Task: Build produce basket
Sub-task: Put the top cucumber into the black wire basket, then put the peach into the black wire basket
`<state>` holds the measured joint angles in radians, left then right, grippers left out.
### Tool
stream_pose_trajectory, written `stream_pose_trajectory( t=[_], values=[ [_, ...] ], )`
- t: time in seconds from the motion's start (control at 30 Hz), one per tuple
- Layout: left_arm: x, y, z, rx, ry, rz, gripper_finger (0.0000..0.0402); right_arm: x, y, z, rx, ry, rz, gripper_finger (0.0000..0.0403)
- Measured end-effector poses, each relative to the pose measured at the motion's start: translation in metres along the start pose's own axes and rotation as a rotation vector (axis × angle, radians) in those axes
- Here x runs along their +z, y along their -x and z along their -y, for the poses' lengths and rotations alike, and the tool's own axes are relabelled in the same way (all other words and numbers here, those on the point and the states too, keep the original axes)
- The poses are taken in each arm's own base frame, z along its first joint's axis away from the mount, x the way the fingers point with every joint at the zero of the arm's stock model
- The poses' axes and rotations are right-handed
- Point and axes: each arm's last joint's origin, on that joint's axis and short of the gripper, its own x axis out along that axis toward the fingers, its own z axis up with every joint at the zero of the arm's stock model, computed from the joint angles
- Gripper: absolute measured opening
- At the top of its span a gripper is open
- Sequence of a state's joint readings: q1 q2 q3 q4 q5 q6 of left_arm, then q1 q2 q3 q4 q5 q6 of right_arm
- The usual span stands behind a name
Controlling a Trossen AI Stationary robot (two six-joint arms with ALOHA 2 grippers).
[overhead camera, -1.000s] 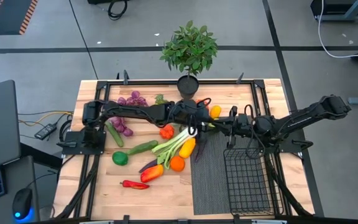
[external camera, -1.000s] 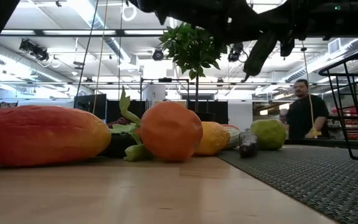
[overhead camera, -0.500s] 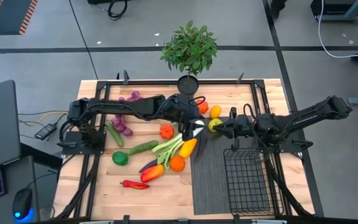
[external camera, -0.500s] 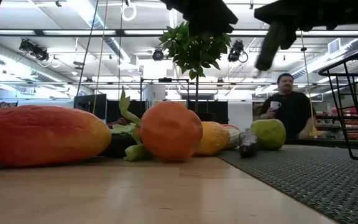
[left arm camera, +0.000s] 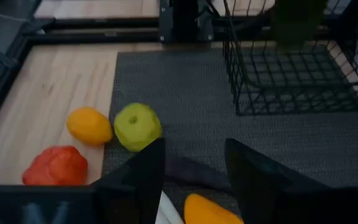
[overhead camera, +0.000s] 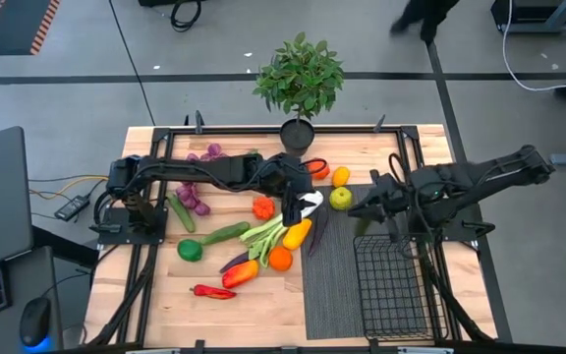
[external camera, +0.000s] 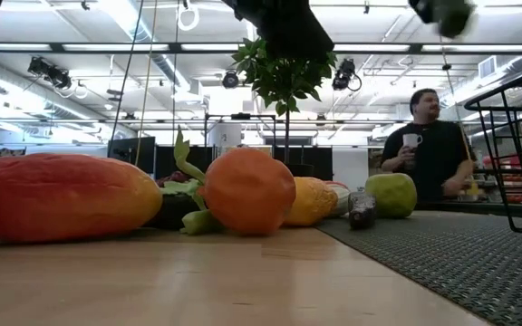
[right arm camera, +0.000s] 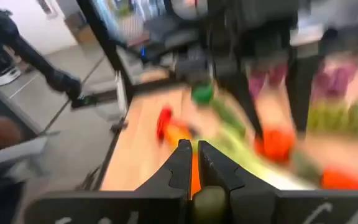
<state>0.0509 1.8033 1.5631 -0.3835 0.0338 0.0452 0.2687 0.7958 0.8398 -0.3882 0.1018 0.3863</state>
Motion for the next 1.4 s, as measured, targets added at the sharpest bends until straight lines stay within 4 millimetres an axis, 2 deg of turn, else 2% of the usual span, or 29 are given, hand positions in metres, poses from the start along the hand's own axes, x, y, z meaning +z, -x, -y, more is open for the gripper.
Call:
stream_pose_trajectory(
  t=[0.07,0.27,0.4,0.57,0.73,0.9,1.03,1.13,1.27,1.4],
  values=[
    [-0.005,-0.003,0.0,-0.002,0.008,-0.041,0.0173,-0.003,0.002,0.0,-0.007,-0.087,-0.067,0.0028],
    [-0.011,-0.018,0.005,-0.012,0.008,-0.06,0.0174,-0.034,-0.001,0.005,-0.096,-0.301,-0.341,0.003],
    [-0.018,-0.027,0.01,-0.023,-0.015,-0.1,0.0174,-0.045,-0.004,0.002,-0.081,-0.366,-0.408,0.0045],
    [-0.024,-0.043,0.008,-0.009,-0.044,-0.107,0.0174,-0.051,-0.006,-0.006,-0.057,-0.396,-0.44,0.009],
    [-0.035,-0.072,0.0,0.091,-0.041,-0.088,0.0177,-0.058,-0.009,-0.012,-0.088,-0.389,-0.477,0.0151],
    [-0.042,-0.087,-0.009,0.13,-0.024,-0.082,0.0186,-0.065,-0.009,-0.01,-0.207,-0.327,-0.481,0.0205],
    [-0.041,-0.089,-0.015,0.143,-0.01,-0.048,0.0194,-0.065,-0.007,0.001,-0.37,-0.259,-0.403,0.0225],
    [-0.05,-0.084,-0.017,0.155,-0.007,-0.161,0.0199,-0.058,-0.012,0.015,-0.542,-0.184,-0.3,0.0228],
    [-0.061,-0.071,-0.019,0.163,-0.009,-0.327,0.0202,-0.055,-0.027,0.039,-0.617,-0.19,-0.377,0.0232],
    [-0.066,-0.07,-0.018,0.16,-0.001,-0.383,0.0195,-0.056,-0.047,0.062,-0.623,-0.207,-0.497,0.0246]
  ],
)
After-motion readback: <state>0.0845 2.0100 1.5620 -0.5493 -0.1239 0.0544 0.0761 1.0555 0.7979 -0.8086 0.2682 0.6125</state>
